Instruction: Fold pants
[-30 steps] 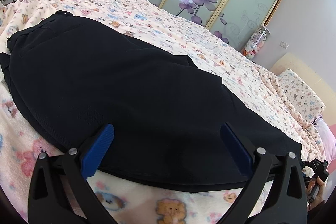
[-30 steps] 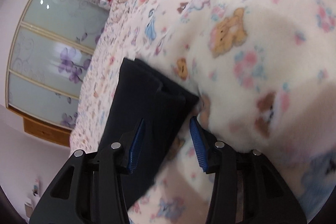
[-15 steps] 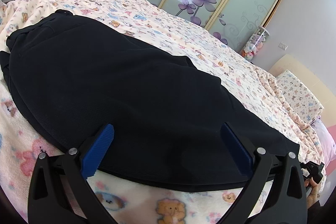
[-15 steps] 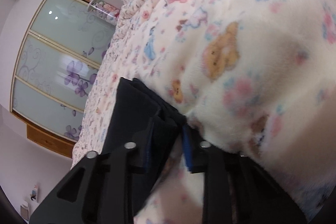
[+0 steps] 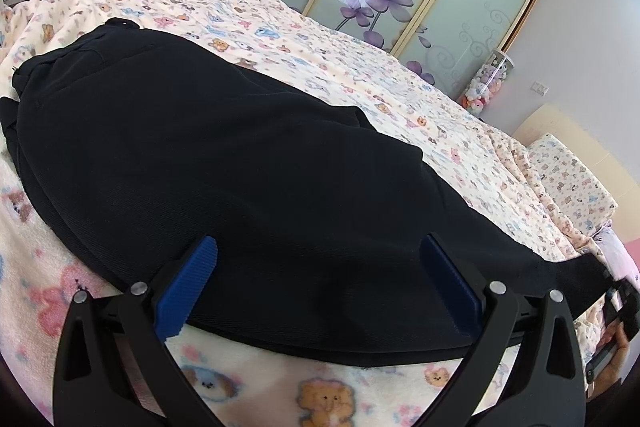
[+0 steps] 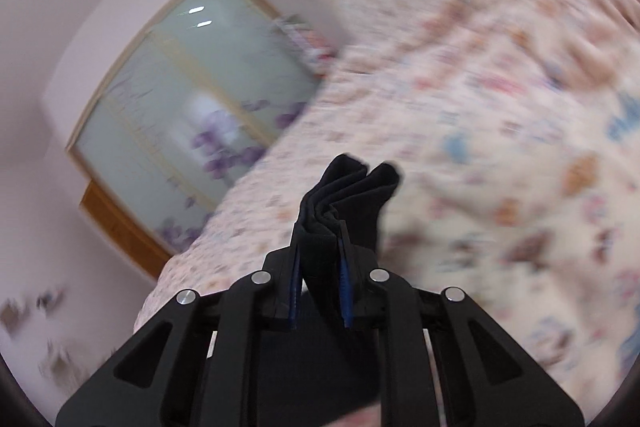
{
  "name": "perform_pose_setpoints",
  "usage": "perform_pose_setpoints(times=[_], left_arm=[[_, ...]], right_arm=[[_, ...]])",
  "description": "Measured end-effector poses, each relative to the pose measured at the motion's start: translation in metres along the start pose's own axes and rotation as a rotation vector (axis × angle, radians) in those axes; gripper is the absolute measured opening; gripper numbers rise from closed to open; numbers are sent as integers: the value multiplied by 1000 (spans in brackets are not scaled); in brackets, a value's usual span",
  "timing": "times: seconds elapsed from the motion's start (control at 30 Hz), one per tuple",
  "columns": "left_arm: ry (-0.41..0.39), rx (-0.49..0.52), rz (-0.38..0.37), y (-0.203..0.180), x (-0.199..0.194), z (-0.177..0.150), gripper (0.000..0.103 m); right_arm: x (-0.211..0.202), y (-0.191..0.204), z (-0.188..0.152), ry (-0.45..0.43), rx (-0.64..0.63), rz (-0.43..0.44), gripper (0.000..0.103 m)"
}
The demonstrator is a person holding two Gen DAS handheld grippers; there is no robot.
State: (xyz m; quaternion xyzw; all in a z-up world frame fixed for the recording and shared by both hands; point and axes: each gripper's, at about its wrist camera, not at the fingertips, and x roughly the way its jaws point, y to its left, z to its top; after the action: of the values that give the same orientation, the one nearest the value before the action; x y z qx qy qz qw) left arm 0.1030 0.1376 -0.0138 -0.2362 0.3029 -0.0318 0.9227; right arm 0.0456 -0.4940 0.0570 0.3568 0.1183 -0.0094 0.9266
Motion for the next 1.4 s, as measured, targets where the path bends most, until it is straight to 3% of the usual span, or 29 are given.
perform_pose_setpoints(times=[0.17,0.4,0.47,0.6,0.67,0.8,0.87,1.0,1.03,1.07,1.13,1.2,1.27,1.4], left_arm=[[2,1,9,-1,2,0,101],[3,-2,6,0,2,0,101],[3,-3,3,-1,2,0,101],[0,-14,-10,1,1,1,101],[0,-21,-16,2,0,1,101],[2,-26,-12,1,1,1,101],[4,-18,-1,-1,2,1,101],[1,-22,-10,-1,1,0,101],[0,-25,-15,0,0,0,101],[-1,-28,-21,0,0,0,101],[-2,-32,-28,2,-1,0,101],[-2,-33,-30,2,-1,0,101],[-2,-34,-32,2,-2,1,101],[-7,-45,-46,3,-6,2,101]], right_arm=[[20,79,-31,78,-100,185,16],[81,167,-122,362,-182,346,16],[104,180,-158,492,-195,357,15],[136,177,-223,720,-219,236,16],[135,175,-225,716,-215,236,16],[110,203,-204,588,-289,341,16],[109,213,-219,626,-366,342,16],[126,216,-257,765,-533,240,18],[126,217,-259,779,-549,245,26],[125,219,-259,793,-564,263,42],[116,228,-262,822,-630,314,60],[108,229,-265,832,-658,345,63],[107,225,-256,821,-575,398,63],[118,215,-240,779,-289,496,64]])
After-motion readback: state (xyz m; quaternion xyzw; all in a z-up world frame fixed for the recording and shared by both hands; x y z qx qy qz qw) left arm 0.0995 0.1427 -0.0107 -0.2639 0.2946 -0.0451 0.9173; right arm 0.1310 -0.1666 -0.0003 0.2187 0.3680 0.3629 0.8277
